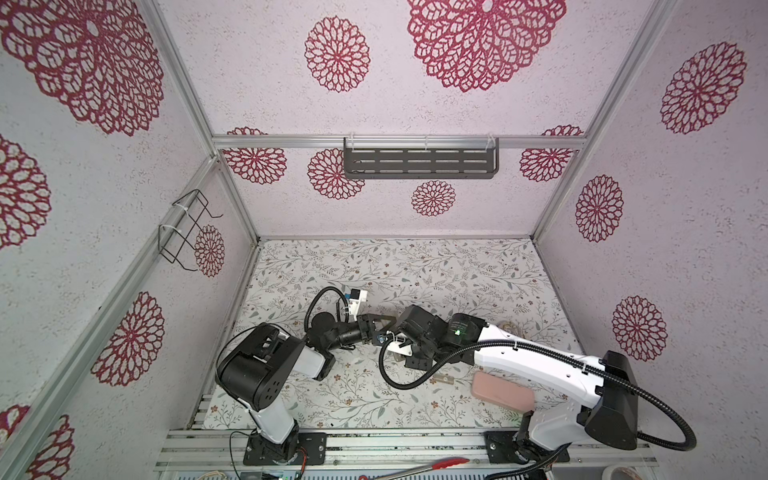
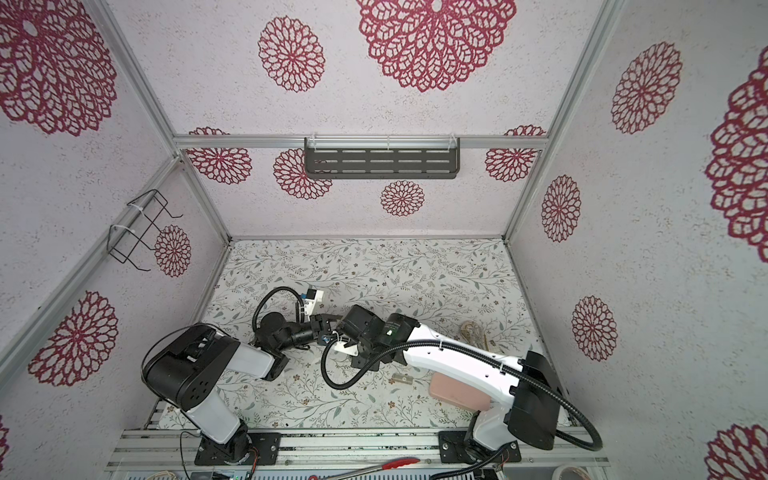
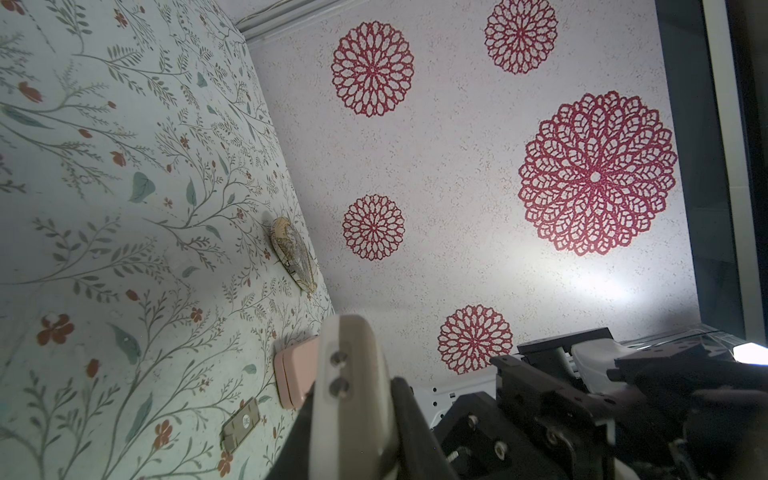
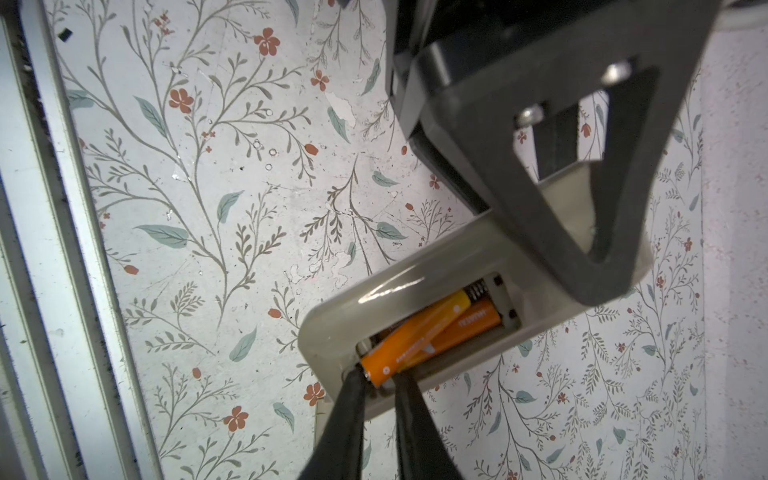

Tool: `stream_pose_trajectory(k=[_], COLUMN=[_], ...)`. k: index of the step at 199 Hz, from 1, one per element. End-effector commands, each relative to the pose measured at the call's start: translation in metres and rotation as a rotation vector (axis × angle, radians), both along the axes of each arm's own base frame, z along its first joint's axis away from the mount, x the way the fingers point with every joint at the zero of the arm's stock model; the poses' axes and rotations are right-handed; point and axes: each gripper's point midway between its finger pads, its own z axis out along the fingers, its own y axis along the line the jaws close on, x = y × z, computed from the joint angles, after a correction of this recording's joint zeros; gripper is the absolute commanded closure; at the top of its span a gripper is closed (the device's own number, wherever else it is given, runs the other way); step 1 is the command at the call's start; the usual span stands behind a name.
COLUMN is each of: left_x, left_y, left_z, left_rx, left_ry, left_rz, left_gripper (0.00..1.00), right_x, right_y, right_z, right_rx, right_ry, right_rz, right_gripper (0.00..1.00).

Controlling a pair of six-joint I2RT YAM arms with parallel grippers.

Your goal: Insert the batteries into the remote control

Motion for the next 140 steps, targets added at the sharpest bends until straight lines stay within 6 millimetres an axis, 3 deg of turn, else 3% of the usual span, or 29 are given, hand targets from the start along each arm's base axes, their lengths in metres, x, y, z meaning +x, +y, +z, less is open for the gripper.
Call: stream_pose_trajectory(k=[1, 140], left_x=[-0.001, -0.003], left_y=[-0.004, -0.005], left_z=[0.015, 0.015], left_rx=[-0.031, -0.031], left_ry=[-0.049, -0.052], left_rz=[-0.022, -0.03], left_gripper=[1.0, 1.0], right_x=[0.007, 0.033], right_y=[0.002, 0.007], right_z=[0.003, 0.0], right_rx=[0.007, -0.008], right_ry=[-0.023, -0.027], right_rz=[-0.001, -0.1], right_gripper=[0.83, 0.88])
